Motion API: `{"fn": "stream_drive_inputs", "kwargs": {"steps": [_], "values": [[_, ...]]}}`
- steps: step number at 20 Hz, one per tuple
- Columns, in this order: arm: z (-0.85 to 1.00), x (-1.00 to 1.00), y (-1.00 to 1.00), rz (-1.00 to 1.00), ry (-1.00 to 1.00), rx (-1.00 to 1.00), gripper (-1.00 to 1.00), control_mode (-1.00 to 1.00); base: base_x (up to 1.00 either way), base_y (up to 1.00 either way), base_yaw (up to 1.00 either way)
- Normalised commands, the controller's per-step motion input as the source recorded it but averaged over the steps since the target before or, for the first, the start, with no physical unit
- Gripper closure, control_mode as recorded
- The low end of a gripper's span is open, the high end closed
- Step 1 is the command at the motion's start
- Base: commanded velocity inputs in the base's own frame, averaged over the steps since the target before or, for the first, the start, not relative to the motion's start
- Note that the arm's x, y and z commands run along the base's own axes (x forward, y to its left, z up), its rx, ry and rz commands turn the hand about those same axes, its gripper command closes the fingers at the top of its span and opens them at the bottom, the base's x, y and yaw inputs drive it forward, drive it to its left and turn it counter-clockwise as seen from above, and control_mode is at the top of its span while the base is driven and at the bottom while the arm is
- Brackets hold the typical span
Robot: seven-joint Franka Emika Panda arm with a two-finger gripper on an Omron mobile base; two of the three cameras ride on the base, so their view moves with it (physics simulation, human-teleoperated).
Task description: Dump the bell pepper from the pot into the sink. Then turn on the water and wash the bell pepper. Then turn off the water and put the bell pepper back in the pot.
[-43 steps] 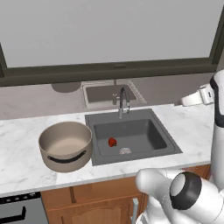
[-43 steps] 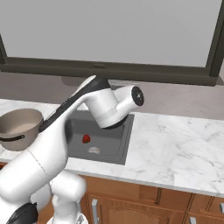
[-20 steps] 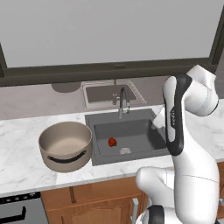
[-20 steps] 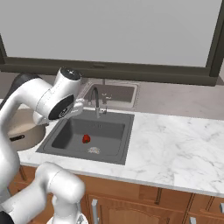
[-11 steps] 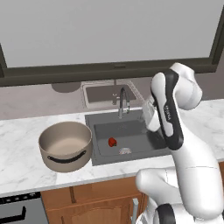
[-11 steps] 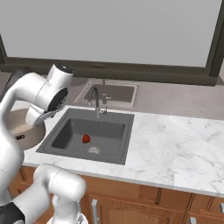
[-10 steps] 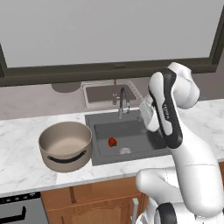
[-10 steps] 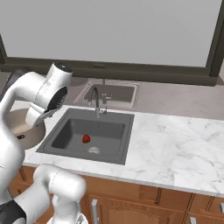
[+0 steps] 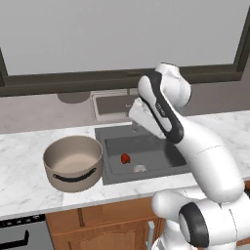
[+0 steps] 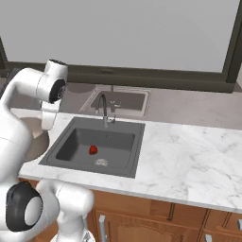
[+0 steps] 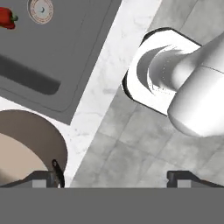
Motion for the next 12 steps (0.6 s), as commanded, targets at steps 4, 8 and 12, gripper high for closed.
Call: {"fn": "stream_drive_inputs", "kwargs": {"steps": [4,8,12], "values": [[-0.11,0.35,0.00,0.59,-0.22,-0.17,-1.00,-1.00,0.00,0.00,0.00],[-0.33,0.07,0.00,0.53,-0.26,-0.09,-1.00,-1.00,0.00,0.00,0.00],[-0.59,0.00,-0.01,0.42,-0.33,0.00,-1.00,-1.00,0.00,0.00,0.00]]}}
